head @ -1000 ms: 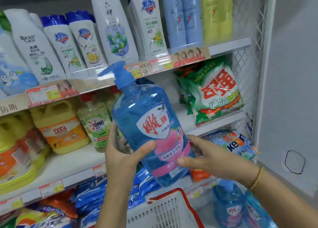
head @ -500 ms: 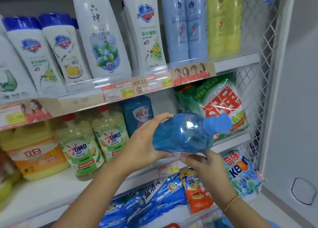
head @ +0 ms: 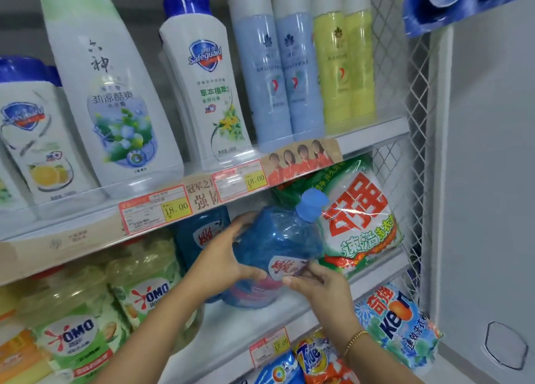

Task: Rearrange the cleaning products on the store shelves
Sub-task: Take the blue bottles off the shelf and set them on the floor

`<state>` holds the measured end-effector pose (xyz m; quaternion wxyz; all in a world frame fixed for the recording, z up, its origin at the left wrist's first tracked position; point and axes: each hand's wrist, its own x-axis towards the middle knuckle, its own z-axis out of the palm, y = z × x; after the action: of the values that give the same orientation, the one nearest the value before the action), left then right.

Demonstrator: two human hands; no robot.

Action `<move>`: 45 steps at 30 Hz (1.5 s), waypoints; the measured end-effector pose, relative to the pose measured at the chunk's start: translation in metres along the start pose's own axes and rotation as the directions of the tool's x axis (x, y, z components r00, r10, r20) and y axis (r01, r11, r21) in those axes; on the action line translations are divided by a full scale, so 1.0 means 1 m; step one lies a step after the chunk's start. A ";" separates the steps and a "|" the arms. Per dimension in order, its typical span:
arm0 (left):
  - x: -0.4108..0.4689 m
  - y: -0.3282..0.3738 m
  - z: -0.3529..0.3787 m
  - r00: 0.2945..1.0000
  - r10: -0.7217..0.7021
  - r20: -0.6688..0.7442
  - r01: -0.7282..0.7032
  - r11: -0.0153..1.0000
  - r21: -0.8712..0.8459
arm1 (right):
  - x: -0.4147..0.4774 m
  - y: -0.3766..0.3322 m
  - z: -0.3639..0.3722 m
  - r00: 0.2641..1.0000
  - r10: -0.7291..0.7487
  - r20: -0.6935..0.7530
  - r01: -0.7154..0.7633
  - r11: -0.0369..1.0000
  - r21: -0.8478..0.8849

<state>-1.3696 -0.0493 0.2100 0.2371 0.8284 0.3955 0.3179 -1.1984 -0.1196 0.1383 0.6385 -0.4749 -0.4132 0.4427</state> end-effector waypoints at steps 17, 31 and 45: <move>-0.005 -0.034 0.035 0.917 -0.115 -0.382 0.027 0.973 -0.228 | 0.049 0.022 0.029 0.976 -0.215 0.015 0.205 0.902 -0.381; -0.013 -0.037 0.083 0.867 -0.196 -0.458 -0.008 0.914 -0.405 | 0.061 0.007 0.011 0.956 -0.291 0.042 0.289 0.903 -0.318; -0.052 -0.076 0.045 0.892 -0.232 -0.388 0.348 0.901 0.261 | 0.114 0.034 0.033 0.992 -0.083 0.093 0.121 0.827 -0.549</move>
<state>-1.4012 -0.0542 0.1126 0.0696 0.7172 0.5983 0.3505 -1.2050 0.0033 0.1244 0.4828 -0.6018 -0.5689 0.2847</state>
